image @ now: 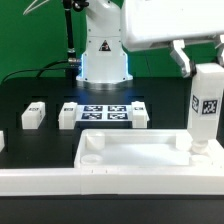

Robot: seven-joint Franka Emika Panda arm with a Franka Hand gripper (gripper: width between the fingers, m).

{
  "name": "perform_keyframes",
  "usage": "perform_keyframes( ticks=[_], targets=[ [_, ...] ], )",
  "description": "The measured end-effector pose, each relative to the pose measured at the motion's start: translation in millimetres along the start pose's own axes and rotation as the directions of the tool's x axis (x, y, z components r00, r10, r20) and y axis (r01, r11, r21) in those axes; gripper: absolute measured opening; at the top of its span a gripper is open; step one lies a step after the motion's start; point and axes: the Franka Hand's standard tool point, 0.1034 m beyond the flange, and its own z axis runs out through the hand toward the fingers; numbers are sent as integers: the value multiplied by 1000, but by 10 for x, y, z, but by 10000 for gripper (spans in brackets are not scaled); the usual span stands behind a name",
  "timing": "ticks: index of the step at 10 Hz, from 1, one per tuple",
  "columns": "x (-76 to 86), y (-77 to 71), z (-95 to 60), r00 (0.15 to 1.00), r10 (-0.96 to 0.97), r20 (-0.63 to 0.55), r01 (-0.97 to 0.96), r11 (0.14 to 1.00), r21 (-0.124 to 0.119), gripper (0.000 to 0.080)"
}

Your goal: Assemble desk

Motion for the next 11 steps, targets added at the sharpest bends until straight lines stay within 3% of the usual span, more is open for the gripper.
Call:
perform_keyframes(
  ticks=[7, 11],
  targets=[
    [-123, -33, 190, 1000, 1, 8, -1, 1000, 6, 287],
    [-127, -44, 206, 999, 0, -45, 1, 1000, 4, 287]
  ],
)
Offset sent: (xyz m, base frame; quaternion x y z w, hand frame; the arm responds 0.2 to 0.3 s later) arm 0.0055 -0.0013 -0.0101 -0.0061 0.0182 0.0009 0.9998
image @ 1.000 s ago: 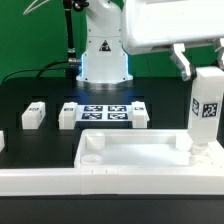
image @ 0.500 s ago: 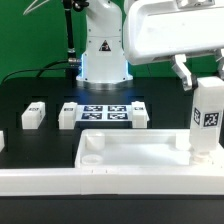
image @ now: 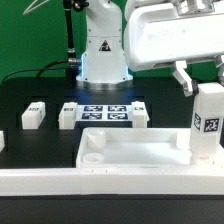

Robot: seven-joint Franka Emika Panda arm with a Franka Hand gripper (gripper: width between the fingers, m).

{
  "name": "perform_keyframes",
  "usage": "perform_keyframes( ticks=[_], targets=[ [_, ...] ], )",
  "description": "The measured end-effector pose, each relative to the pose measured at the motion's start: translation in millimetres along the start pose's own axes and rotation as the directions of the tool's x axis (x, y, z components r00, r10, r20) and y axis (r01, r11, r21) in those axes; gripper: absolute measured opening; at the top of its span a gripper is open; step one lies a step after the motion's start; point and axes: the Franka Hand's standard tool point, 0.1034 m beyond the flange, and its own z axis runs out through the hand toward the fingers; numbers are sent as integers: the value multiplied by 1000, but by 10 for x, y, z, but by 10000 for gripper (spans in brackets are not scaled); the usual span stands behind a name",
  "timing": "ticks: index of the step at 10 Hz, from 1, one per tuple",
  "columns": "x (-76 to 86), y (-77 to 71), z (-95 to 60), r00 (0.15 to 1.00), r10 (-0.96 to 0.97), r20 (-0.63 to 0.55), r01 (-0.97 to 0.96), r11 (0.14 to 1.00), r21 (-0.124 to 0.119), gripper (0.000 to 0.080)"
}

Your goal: Assemble desk

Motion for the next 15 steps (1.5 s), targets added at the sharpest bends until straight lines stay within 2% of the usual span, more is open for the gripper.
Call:
perform_keyframes(
  ticks=[4, 8, 9, 10, 11, 15],
  targets=[
    [-119, -3, -49, 996, 15, -83, -16, 1000, -9, 287],
    [-122, 6, -52, 994, 36, -104, -38, 999, -13, 287],
    [-123, 1, -51, 994, 36, -103, -37, 999, -13, 383],
    [-123, 2, -51, 994, 36, -103, -37, 999, -13, 522],
    [-124, 1, -51, 994, 35, -103, -37, 999, -13, 610],
    [-124, 1, -51, 994, 34, -103, -36, 999, -13, 648]
  ],
)
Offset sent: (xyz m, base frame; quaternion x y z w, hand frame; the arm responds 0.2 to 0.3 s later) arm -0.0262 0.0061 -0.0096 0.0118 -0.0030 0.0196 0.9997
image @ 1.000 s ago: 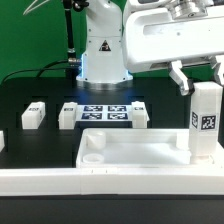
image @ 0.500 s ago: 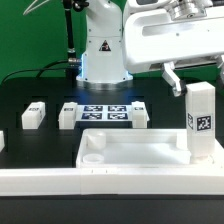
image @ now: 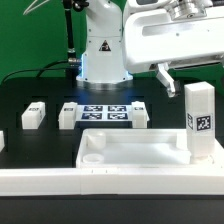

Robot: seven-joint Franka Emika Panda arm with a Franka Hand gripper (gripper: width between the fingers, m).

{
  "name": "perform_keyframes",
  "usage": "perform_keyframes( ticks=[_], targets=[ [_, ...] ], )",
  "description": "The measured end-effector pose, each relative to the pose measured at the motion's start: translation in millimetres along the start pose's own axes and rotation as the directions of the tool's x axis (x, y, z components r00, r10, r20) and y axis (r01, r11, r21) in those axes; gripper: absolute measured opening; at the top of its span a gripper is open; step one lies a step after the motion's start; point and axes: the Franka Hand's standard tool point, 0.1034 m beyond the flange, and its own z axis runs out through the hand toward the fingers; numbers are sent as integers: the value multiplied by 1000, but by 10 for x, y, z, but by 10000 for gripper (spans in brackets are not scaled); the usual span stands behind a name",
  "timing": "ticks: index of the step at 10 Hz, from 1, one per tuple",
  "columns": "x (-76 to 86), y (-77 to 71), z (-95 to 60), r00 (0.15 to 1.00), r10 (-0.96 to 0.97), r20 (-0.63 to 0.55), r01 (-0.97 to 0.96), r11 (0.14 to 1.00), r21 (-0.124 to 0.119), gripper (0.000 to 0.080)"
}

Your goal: Assemble desk

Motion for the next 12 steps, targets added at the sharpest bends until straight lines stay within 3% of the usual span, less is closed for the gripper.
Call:
perform_keyframes(
  ticks=[2, 6, 9, 12],
  targets=[
    [-4, 4, 6, 1000, 0, 20, 0, 1000, 1, 649],
    [263, 105, 5, 994, 10, 110, -10, 1000, 2, 649],
    [212, 60, 107, 962, 13, 273, -20, 1000, 22, 649],
    [26, 69, 190, 875, 10, 483, -34, 999, 40, 649]
  ],
)
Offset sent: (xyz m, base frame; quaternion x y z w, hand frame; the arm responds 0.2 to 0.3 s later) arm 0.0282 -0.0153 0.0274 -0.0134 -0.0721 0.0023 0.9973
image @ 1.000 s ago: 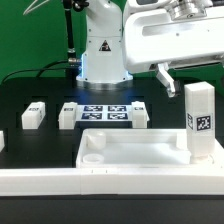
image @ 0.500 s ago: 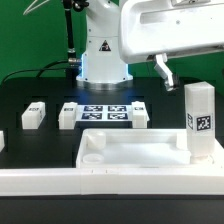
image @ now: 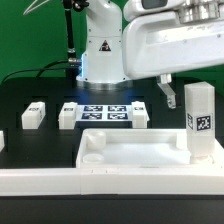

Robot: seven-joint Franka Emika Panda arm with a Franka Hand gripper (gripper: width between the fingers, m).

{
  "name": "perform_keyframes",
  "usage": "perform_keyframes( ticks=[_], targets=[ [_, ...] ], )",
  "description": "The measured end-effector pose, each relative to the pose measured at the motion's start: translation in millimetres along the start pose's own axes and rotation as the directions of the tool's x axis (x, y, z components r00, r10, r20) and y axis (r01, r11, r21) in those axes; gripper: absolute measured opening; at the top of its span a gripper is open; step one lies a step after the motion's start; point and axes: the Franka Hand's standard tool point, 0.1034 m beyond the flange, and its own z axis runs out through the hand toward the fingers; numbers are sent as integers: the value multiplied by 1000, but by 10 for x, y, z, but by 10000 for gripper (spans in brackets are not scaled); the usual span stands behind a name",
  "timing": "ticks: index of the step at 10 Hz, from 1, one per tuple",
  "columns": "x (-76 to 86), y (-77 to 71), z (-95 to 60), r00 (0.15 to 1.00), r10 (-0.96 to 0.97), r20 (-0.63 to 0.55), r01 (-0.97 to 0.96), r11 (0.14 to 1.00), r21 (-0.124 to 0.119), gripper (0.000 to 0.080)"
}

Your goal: Assemble desk

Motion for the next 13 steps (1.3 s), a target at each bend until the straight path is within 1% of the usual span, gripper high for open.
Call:
perform_keyframes(
  ticks=[1, 2, 3, 4, 5, 6, 9, 10, 11, 12, 13],
  targets=[
    [-20, 24, 13, 997, 5, 75, -5, 1000, 8, 649],
    [15, 17, 7, 996, 14, 91, -15, 1000, 11, 649],
    [13, 12, 13, 996, 26, 88, -27, 1000, 10, 521],
    [11, 14, 16, 996, 21, 89, -22, 1000, 10, 374],
    [11, 11, 17, 993, 75, 89, -76, 997, 7, 374],
    [11, 15, 17, 983, 159, 90, -159, 987, -1, 287],
    [11, 15, 21, 936, 341, 84, -341, 940, -18, 287],
    [4, 17, 30, 874, 481, 65, -480, 877, -32, 287],
    [-2, 13, 31, 816, 576, 50, -574, 818, -39, 287],
    [-14, 14, 31, 719, 694, 32, -693, 720, -42, 287],
    [0, 23, 33, 580, 814, 23, -814, 581, -22, 288]
  ],
)
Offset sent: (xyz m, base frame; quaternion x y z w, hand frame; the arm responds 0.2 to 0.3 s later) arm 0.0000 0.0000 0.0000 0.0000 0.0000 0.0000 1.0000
